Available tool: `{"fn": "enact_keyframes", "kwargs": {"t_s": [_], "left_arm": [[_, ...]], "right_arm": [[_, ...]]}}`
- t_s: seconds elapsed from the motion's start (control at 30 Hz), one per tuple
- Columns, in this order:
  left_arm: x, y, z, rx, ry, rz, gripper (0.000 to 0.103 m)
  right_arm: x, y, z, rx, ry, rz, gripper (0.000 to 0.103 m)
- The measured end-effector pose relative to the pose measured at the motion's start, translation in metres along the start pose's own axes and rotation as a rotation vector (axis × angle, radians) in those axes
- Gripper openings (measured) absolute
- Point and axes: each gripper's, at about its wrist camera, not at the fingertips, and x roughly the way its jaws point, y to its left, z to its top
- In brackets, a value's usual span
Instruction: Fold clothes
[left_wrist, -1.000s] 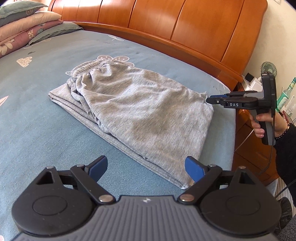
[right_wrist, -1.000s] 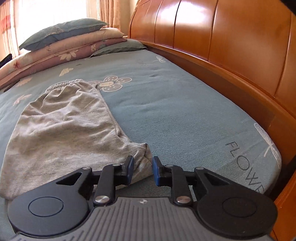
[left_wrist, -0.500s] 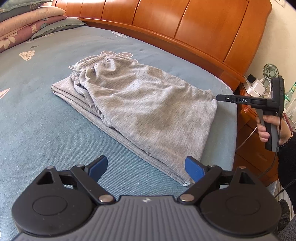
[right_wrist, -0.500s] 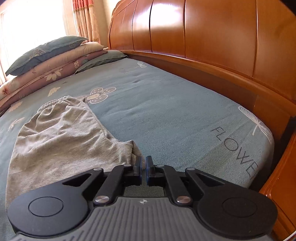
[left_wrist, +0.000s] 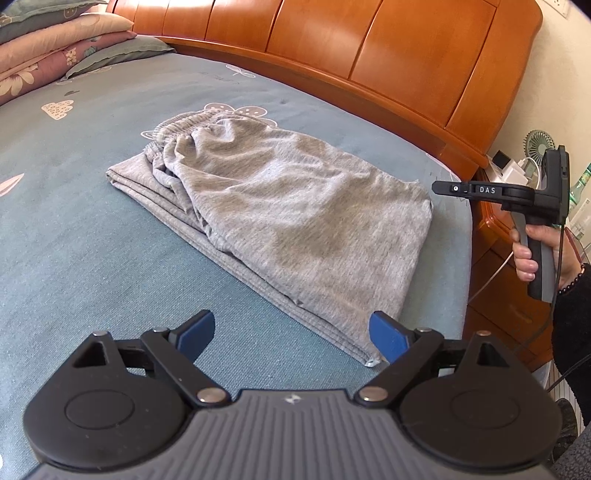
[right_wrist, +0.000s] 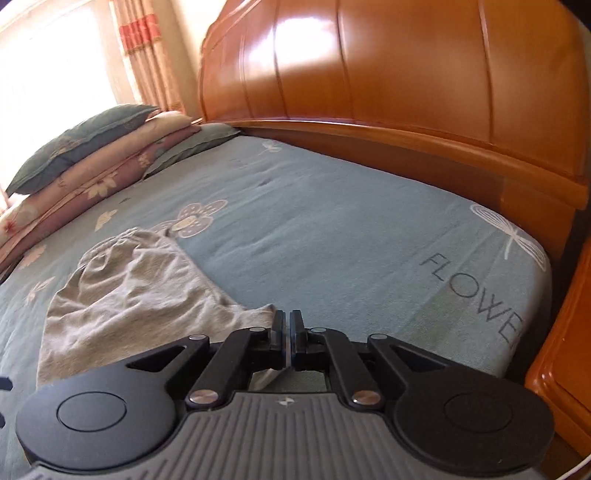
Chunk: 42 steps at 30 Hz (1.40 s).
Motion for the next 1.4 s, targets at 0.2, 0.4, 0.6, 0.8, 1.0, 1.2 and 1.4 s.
{"fn": "enact_keyframes", "kwargs": {"t_s": [0.2, 0.4, 0.6, 0.8, 1.0, 1.2, 1.4], "left_arm": [[-0.010, -0.006, -0.001, 0.015, -0.021, -0.003, 0.091], [-0.016, -0.006, -0.001, 0.010, -0.032, -0.002, 0.091], [-0.020, -0.007, -0.005, 0.016, -0.014, 0.049, 0.091], [-0.035, 0.001, -0.014, 0.011, -0.025, 0.192, 0.091], [-0.054, 0.003, -0.024, -0.020, -0.044, 0.243, 0.091], [-0.077, 0.007, -0.040, -0.026, -0.059, 0.298, 0.091], [-0.094, 0.020, -0.061, -0.067, -0.089, 0.343, 0.091]], "right_arm": [[0.013, 0.002, -0.005, 0.026, 0.084, -0.135, 0.020], [-0.001, 0.006, 0.002, 0.045, 0.027, -0.113, 0.020], [0.021, 0.024, -0.001, 0.011, 0.133, -0.095, 0.028], [-0.003, 0.030, 0.002, 0.025, 0.065, -0.157, 0.042], [0.000, 0.105, -0.009, -0.111, 0.143, 0.074, 0.051], [0.012, 0.190, -0.033, -0.325, 0.220, 0.167, 0.054], [0.017, 0.224, -0.017, -0.393, 0.156, 0.139, 0.059]]}}
